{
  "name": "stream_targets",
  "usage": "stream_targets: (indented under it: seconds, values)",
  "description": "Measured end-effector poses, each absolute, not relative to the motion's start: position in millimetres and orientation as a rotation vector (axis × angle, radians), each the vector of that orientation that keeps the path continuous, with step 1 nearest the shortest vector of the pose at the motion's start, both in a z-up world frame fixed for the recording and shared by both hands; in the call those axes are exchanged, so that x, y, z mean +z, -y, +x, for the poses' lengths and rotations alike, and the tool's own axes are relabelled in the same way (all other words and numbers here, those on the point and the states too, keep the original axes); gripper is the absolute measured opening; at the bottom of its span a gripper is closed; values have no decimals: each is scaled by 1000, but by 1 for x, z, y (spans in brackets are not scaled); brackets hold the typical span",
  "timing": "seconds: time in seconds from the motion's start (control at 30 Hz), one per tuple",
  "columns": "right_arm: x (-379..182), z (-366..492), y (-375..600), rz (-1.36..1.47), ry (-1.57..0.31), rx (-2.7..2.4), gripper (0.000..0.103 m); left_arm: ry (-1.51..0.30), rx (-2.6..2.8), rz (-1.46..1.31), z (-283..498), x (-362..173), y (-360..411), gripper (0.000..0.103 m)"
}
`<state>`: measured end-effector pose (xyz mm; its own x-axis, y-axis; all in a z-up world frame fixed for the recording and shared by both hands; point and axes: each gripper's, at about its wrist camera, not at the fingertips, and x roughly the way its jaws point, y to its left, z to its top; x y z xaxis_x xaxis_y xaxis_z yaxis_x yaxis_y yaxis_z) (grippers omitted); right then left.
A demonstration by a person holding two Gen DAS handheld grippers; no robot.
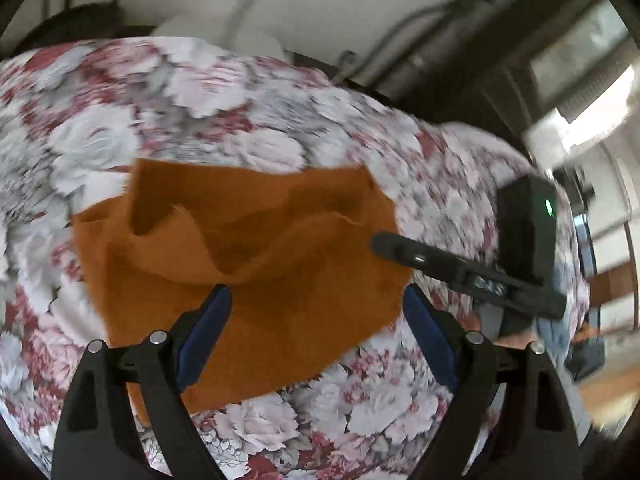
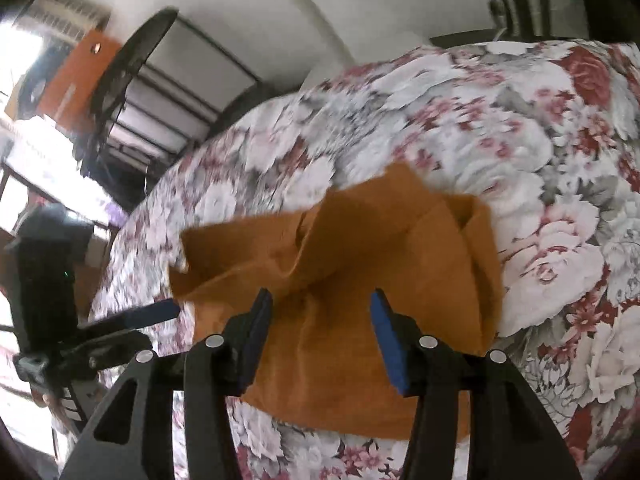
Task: Fold small clothes
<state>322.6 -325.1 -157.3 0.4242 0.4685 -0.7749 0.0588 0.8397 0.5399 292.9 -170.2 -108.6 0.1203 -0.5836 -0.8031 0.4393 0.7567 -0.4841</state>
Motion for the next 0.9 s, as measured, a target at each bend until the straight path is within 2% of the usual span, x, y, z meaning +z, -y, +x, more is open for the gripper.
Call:
stream_targets:
  seconds: [0.07,0.23,0.37,0.4,0.53,0.7,0.9]
  values:
    - [-163,325,319,503,-1184,269,52,-1277,-775,-59,287,-118,184,91]
    - [-172,335,304,422,-1230,253,53,-1331,-346,228,307,-173,191,91]
    - [-168,358,310,323,-1161,79,60,-1374,-197,32,350,-194,156,90]
    - [-170,361,318,368,-1134,33,60,-1367,-181,-34,357,-192,147,90]
    - [-181,350,351,599,-1071,-33,60,-1267,5,37,362,-174,132,90]
    - [-159,324,351,561,-1035,-20,60,-1302,-139,-160,356,-165,120,90]
    - [-176,286,364,620,-1101,-56,61,-1314,-172,45,334,-168,152,91]
